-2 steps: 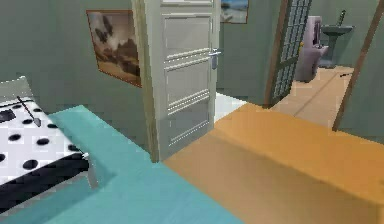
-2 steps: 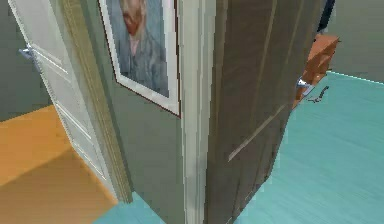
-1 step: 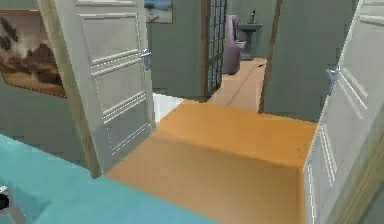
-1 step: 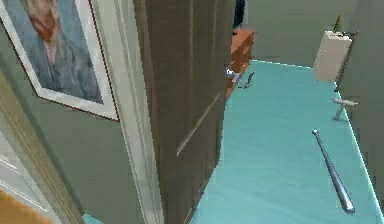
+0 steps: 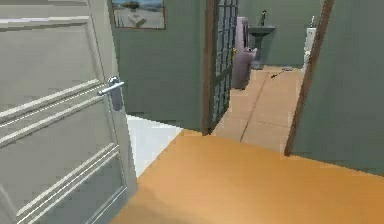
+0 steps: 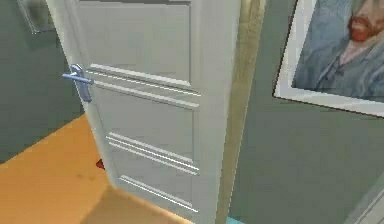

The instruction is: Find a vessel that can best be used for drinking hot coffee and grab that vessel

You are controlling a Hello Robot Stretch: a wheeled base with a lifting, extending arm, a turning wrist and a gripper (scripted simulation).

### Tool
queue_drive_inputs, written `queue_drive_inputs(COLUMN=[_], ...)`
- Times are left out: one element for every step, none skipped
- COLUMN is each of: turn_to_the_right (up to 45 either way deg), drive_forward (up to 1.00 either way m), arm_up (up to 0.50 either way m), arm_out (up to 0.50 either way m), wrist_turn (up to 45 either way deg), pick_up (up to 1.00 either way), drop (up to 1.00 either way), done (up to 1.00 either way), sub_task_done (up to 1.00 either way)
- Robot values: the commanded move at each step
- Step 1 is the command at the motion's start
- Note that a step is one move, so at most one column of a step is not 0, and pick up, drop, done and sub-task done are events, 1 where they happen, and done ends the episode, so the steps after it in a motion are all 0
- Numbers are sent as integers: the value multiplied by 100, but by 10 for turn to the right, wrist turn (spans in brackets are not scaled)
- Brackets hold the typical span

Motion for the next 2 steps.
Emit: queue_drive_inputs(turn_to_the_right=[0, 0], drive_forward=[100, 30], arm_up=[0, 0], arm_out=[0, 0], wrist_turn=[0, 0], pick_up=[0, 0], drop=[0, 0], done=[0, 0], sub_task_done=[0, 0])
